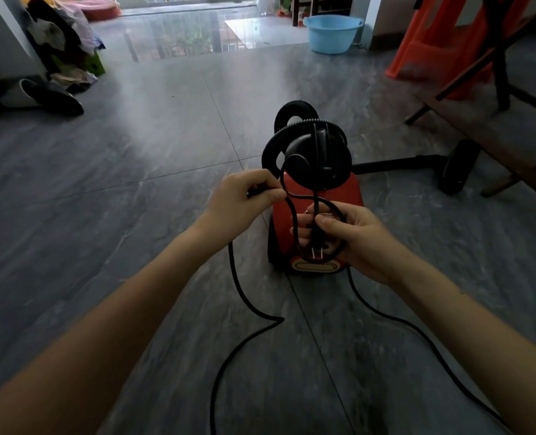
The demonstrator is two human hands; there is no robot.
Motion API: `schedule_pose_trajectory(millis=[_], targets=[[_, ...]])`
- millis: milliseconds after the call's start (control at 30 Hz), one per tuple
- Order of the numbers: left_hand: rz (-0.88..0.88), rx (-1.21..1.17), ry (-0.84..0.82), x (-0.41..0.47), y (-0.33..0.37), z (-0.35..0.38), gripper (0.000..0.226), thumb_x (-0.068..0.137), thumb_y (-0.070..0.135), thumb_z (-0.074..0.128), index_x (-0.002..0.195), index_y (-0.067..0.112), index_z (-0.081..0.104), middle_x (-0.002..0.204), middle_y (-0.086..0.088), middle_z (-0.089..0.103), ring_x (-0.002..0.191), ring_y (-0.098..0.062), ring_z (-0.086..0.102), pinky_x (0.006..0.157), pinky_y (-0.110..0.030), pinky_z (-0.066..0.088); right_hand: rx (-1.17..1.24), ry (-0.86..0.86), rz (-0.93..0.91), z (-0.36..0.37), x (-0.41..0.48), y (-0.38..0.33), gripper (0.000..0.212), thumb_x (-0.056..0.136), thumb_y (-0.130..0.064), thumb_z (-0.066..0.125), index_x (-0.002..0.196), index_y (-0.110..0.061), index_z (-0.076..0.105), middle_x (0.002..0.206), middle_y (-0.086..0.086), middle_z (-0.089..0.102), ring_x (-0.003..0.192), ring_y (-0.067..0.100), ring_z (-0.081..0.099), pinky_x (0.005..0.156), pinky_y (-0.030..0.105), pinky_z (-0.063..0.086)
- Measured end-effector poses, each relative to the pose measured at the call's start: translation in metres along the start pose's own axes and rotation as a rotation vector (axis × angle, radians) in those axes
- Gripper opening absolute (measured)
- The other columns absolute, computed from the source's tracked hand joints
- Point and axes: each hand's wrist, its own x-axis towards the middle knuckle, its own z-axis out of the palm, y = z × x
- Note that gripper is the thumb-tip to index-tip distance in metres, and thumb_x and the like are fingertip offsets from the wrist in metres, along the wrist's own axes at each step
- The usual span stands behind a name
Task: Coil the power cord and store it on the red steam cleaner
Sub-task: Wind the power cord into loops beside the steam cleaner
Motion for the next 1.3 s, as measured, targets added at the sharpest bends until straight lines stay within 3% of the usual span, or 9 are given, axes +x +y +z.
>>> schedule_pose_trajectory(millis=[200, 367, 500, 567, 733, 867, 1033, 1133, 1300], targets=[[-0.001, -0.058, 0.067, 0.000, 0.001, 0.003, 0.022, 0.074, 0.020, 0.082, 0.086, 0.012, 0.064, 0.077, 0.004, 0.064, 0.071, -0.004, 0.058, 0.063, -0.011, 0.043, -0.120, -0.071, 0.071, 0.008, -0.004, 0.004, 0.025, 0.099, 0.001, 0.045, 0.121, -0.001, 0.057, 0.108, 0.011, 0.074, 0.096, 0.023, 0.072, 0.078, 0.037, 0.059], [0.050, -0.035, 0.103, 0.003, 0.005, 0.008, 0.038, 0.070, 0.023, 0.084, 0.101, 0.015, 0.064, 0.084, -0.001, 0.059, 0.076, -0.007, 0.053, 0.066, -0.011, 0.042, -0.084, -0.097, 0.049, 0.014, -0.007, 0.005, 0.024, 0.099, 0.001, 0.046, 0.118, -0.004, 0.061, 0.103, 0.009, 0.073, 0.102, 0.032, 0.071, 0.084, 0.045, 0.059], [-0.052, 0.105, 0.181, 0.008, -0.006, 0.011, 0.071, 0.065, 0.044, 0.083, 0.128, 0.028, 0.053, 0.118, 0.006, 0.038, 0.113, -0.010, 0.035, 0.085, -0.008, 0.029, -0.011, -0.119, 0.030, 0.019, -0.008, 0.005, 0.027, 0.098, 0.004, 0.044, 0.120, 0.000, 0.059, 0.097, 0.008, 0.072, 0.097, 0.030, 0.072, 0.080, 0.043, 0.059], [-0.148, -0.025, 0.082, 0.010, -0.009, 0.010, 0.082, 0.064, 0.048, 0.081, 0.135, 0.029, 0.046, 0.122, 0.006, 0.043, 0.115, -0.009, 0.044, 0.089, -0.011, 0.036, -0.002, -0.124, 0.017, 0.018, -0.008, 0.005, 0.028, 0.097, 0.004, 0.044, 0.119, -0.001, 0.060, 0.096, 0.007, 0.071, 0.093, 0.028, 0.072, 0.079, 0.043, 0.059], [-0.266, -0.253, 0.083, 0.004, -0.017, 0.003, 0.036, 0.080, 0.029, 0.076, 0.112, 0.023, 0.059, 0.087, 0.002, 0.056, 0.075, -0.022, 0.066, 0.076, -0.042, 0.060, 0.007, -0.146, 0.041, 0.010, -0.008, 0.003, 0.027, 0.096, 0.003, 0.047, 0.116, -0.002, 0.064, 0.100, 0.011, 0.071, 0.091, 0.028, 0.072, 0.082, 0.047, 0.058], [-0.208, -0.256, 0.140, 0.002, -0.014, -0.003, 0.012, 0.085, 0.019, 0.072, 0.084, 0.011, 0.062, 0.068, 0.003, 0.058, 0.043, -0.011, 0.055, 0.051, -0.034, 0.057, -0.013, -0.178, 0.079, 0.006, -0.008, 0.009, 0.025, 0.092, 0.005, 0.052, 0.116, 0.005, 0.061, 0.096, 0.012, 0.070, 0.089, 0.028, 0.072, 0.089, 0.051, 0.056], [-0.156, -0.179, 0.121, 0.002, -0.014, -0.001, 0.017, 0.084, 0.025, 0.073, 0.084, 0.011, 0.063, 0.066, -0.001, 0.057, 0.043, -0.016, 0.056, 0.046, -0.035, 0.055, -0.004, -0.175, 0.124, 0.006, -0.006, 0.013, 0.028, 0.089, 0.006, 0.051, 0.116, 0.004, 0.061, 0.095, 0.014, 0.069, 0.087, 0.031, 0.072, 0.093, 0.054, 0.053], [-0.148, -0.168, 0.111, 0.003, -0.012, 0.000, 0.014, 0.084, 0.024, 0.074, 0.082, 0.015, 0.064, 0.067, -0.004, 0.059, 0.043, -0.011, 0.055, 0.045, -0.030, 0.053, -0.196, -0.105, 0.099, 0.008, -0.005, 0.007, 0.028, 0.091, -0.001, 0.056, 0.117, -0.009, 0.062, 0.098, 0.013, 0.072, 0.093, 0.038, 0.072, 0.089, 0.052, 0.056], [-0.077, -0.111, 0.040, 0.004, -0.001, 0.011, 0.012, 0.082, 0.023, 0.074, 0.078, 0.020, 0.064, 0.067, -0.006, 0.062, 0.044, 0.001, 0.052, 0.057, -0.035, 0.053, -0.587, 0.035, -0.129, 0.024, 0.002, 0.001, 0.009, 0.087, -0.012, 0.071, 0.095, -0.008, 0.068, 0.081, 0.002, 0.073, 0.078, 0.020, 0.073, 0.078, 0.035, 0.061]])
